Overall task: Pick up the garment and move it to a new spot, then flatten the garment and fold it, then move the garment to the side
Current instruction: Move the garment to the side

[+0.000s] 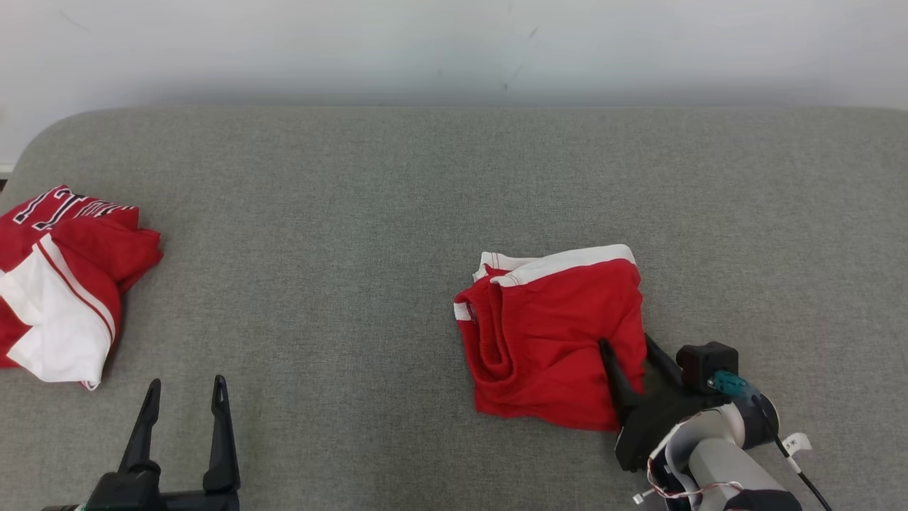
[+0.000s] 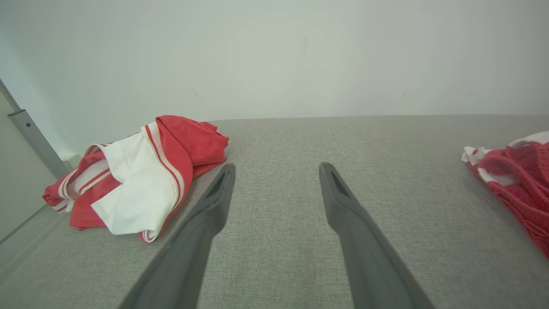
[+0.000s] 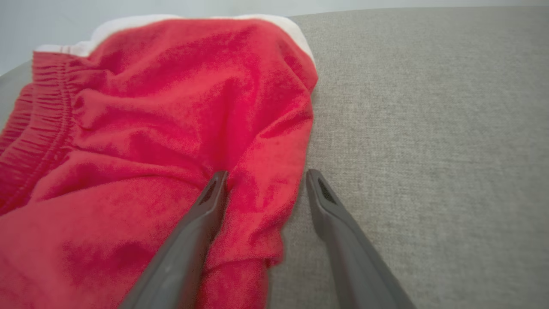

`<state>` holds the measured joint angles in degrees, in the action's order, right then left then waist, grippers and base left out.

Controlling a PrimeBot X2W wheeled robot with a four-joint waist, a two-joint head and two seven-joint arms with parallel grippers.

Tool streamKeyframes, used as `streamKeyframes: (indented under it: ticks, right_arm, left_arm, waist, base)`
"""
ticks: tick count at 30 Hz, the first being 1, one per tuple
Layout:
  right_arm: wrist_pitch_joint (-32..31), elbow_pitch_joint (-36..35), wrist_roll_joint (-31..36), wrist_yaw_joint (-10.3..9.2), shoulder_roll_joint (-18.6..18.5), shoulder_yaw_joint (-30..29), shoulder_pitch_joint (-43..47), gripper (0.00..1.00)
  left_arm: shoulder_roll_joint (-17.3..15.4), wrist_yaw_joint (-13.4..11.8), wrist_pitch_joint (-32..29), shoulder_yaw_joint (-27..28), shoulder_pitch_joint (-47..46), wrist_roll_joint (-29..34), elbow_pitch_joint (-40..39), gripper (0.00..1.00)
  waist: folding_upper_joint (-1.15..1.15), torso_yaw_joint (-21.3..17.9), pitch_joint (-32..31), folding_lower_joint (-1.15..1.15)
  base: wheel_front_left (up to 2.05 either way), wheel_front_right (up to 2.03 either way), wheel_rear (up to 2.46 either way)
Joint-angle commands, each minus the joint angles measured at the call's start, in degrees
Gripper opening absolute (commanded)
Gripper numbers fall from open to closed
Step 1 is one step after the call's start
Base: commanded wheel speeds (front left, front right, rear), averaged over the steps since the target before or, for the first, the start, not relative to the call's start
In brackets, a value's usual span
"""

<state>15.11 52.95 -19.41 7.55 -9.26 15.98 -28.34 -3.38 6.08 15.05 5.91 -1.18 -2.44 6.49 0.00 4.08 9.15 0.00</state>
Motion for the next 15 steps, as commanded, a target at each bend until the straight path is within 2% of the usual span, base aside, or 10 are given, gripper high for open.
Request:
streamKeyframes:
  ticks: [1,9,15]
  right_arm:
    - [-0.58,1.01,-0.84,-0.15,0.48,0.75,0.07,0.01]
    - [-0.21,1.67,-3.64,-0.17,-4.18,4.89,-6.3,0.0]
    - [-0.06,-0.32,-4.11,-0.16,-10.71,8.18,-13.26,0.0]
  left_arm:
    - [0.1,0.18,0.18,0.13,-0.07,-0.12,0.11,1.0]
    - [0.25,0.24,0.18,0.59,-2.62,-1.39,-0.77,1.0]
    - [0.34,0.38,0.18,0.86,-4.9,-1.74,-2.72,1.0]
  waist:
    - [0.0,0.01,0.11,0.0]
    - [0.0,-0.4,3.54,0.0]
    - [0.0,-2.65,9.41,0.0]
  base:
    - [0.0,0.0,0.0]
    - [0.0,0.0,0.0]
    - [0.0,0.0,0.0]
